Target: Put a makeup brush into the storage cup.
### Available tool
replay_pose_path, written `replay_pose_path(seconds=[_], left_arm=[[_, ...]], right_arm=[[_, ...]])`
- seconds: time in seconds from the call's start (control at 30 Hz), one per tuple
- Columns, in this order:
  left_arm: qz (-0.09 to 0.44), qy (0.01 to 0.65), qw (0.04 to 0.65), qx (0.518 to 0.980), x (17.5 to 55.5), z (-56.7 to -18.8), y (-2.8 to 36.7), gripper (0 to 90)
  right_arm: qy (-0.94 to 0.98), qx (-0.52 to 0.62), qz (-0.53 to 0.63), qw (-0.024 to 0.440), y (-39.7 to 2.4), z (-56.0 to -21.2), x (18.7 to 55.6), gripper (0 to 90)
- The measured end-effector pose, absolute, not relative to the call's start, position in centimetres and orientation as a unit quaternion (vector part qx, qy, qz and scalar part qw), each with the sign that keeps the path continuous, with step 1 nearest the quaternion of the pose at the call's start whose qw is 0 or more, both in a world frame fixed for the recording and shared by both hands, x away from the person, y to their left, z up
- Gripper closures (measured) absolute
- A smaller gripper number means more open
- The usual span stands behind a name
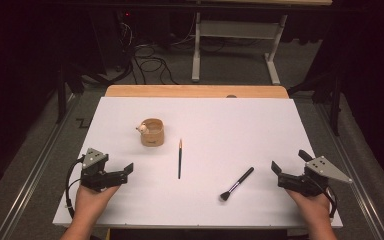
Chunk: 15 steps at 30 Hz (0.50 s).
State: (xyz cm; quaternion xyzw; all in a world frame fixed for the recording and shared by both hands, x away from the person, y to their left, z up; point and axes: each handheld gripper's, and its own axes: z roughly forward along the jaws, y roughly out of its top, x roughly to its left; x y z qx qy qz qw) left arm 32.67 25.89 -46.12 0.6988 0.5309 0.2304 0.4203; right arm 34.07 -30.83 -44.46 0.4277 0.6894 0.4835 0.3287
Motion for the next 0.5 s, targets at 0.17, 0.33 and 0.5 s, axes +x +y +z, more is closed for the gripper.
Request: replay_pose_path(seconds=[0.17, 0.33, 0.5], left_arm=[[0.222, 0.541, 0.405, 0.703, 32.7, -46.1, 25.6, 5.6], [0.203, 0.55, 0.383, 0.714, 33.3, -46.0, 25.1, 5.8], [0.177, 0.561, 0.361, 0.724, 33.8, -45.9, 25.0, 6.3]], right_arm=[[0.695, 0.429, 0.475, 0.329, -32.4, -44.8, 34.2, 1.0], [0.685, 0.437, 0.483, 0.326, -32.5, -44.9, 34.5, 1.0], [0.693, 0.428, 0.484, 0.32, -31.6, -45.0, 34.8, 0.6]])
